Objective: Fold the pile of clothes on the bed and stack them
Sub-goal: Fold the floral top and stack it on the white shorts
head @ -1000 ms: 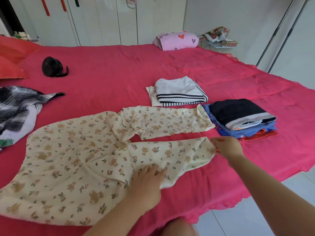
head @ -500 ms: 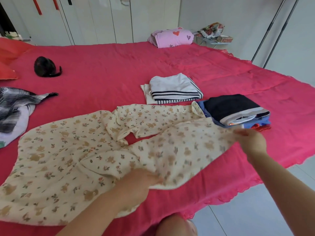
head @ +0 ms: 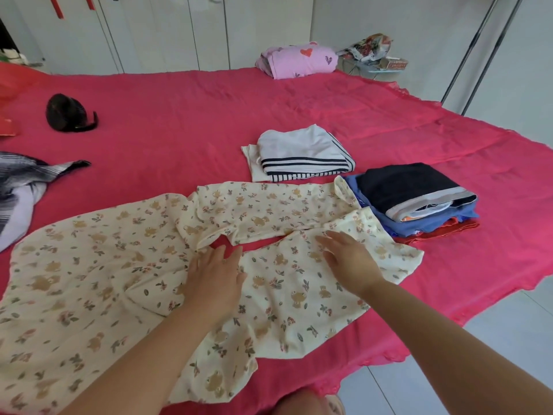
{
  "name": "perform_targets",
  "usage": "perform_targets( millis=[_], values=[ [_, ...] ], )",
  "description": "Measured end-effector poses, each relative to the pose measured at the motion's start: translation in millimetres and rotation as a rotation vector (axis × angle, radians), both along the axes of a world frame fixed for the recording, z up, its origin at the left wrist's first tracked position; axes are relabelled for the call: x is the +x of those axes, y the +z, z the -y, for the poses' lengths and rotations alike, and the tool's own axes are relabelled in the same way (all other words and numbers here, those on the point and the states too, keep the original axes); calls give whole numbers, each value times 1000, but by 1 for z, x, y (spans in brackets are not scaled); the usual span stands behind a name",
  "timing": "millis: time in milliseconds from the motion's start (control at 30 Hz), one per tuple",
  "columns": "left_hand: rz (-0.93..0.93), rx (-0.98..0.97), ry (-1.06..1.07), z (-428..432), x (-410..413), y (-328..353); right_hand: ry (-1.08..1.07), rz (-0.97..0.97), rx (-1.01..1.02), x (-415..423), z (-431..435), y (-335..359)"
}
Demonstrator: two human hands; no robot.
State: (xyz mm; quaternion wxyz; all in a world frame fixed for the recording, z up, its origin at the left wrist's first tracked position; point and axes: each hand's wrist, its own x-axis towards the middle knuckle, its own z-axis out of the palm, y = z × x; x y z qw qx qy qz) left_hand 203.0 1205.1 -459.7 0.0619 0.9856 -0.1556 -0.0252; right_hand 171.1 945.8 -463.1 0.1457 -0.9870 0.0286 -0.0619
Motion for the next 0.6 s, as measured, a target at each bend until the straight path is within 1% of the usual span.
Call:
perform_targets(
  millis=[67,133,167,233,300,367,433,500,567,600],
  values=[
    [-90,54,50,-2,6,-8,50,-95,-46,10,-6,-8],
    [-102,78,63,-4,11,-13,41,-189,-97,17,-4,-17],
    [-69,82,62,-6,14,-14,16,-240,-124,20,-2,-21],
    [56,75,54,-9,21,-13,-59,-323,-167,21,6,-27],
    [191,33,46,-10,29,-11,-143,-354,-191,20,13,-30],
    [267,-10,24,-8,39,-9,-223,-376,-190,18,18,-30],
    [226,-16,-21,-5,46,-11,-294,-387,-172,18,18,-26],
    [119,43,-69,-2,47,-18,-316,-319,-123,18,11,-21],
    [50,65,-93,-2,43,-24,-212,-218,-107,16,-1,-21],
    [52,45,-100,-4,40,-25,-139,-224,-124,14,-7,-24]
  ],
)
